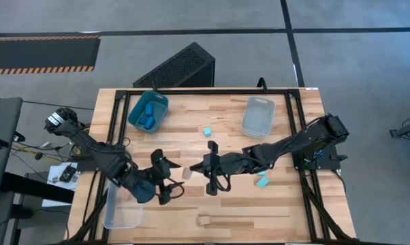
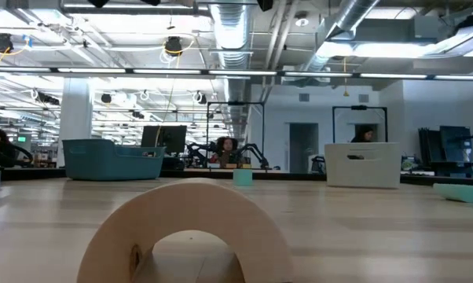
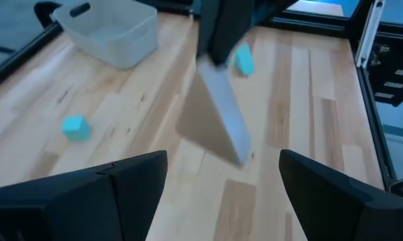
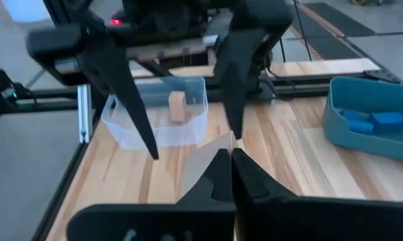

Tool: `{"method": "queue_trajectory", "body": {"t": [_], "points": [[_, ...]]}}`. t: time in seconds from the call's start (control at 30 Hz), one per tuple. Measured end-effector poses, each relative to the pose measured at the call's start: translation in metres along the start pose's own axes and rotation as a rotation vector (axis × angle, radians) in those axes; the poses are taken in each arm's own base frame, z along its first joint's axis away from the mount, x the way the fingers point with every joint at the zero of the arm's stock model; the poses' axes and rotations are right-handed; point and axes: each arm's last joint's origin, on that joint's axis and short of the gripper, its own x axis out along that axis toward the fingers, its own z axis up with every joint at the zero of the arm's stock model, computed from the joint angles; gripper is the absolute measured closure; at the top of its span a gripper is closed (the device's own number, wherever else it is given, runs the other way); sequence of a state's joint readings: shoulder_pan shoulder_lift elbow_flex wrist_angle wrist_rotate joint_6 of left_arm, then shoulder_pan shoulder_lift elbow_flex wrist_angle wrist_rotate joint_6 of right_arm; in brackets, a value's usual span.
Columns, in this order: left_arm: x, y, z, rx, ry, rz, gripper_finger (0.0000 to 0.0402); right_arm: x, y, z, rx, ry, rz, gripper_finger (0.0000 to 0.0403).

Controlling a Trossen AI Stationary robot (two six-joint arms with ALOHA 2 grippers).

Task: Sort & place blocks by color
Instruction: Put the right brown block into the transparent bin

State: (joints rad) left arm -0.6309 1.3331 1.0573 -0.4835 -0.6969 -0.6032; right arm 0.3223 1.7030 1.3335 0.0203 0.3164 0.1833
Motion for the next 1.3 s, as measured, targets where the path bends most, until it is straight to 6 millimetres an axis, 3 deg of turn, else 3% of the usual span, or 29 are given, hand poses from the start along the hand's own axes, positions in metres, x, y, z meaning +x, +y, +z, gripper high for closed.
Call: {"method": "queue_trajectory", "body": {"t": [0.37, 0.77, 1.03, 1.3], "points": [[0.013, 0.009, 0.016, -0.006, -0.036, -0.034, 0.0139, 0.000, 0.001, 0.007, -0.040, -0.069, 0.013, 0.0402], [0.020, 0.017, 0.020, -0.040, 0.009, -0.077, 0.0305, 0.000, 0.002, 0.006, -0.047, -0.061, 0.020, 0.0402], [0.019, 0.023, 0.014, -0.064, 0.075, -0.046, 0.0291, 0.000, 0.002, 0.007, -0.033, -0.071, 0.012, 0.0372], [0.002, 0.038, -0.003, -0.107, 0.300, 0.083, 0.0299, -0.015, -0.003, 0.017, 0.034, -0.086, -0.039, 0.0339]]}}
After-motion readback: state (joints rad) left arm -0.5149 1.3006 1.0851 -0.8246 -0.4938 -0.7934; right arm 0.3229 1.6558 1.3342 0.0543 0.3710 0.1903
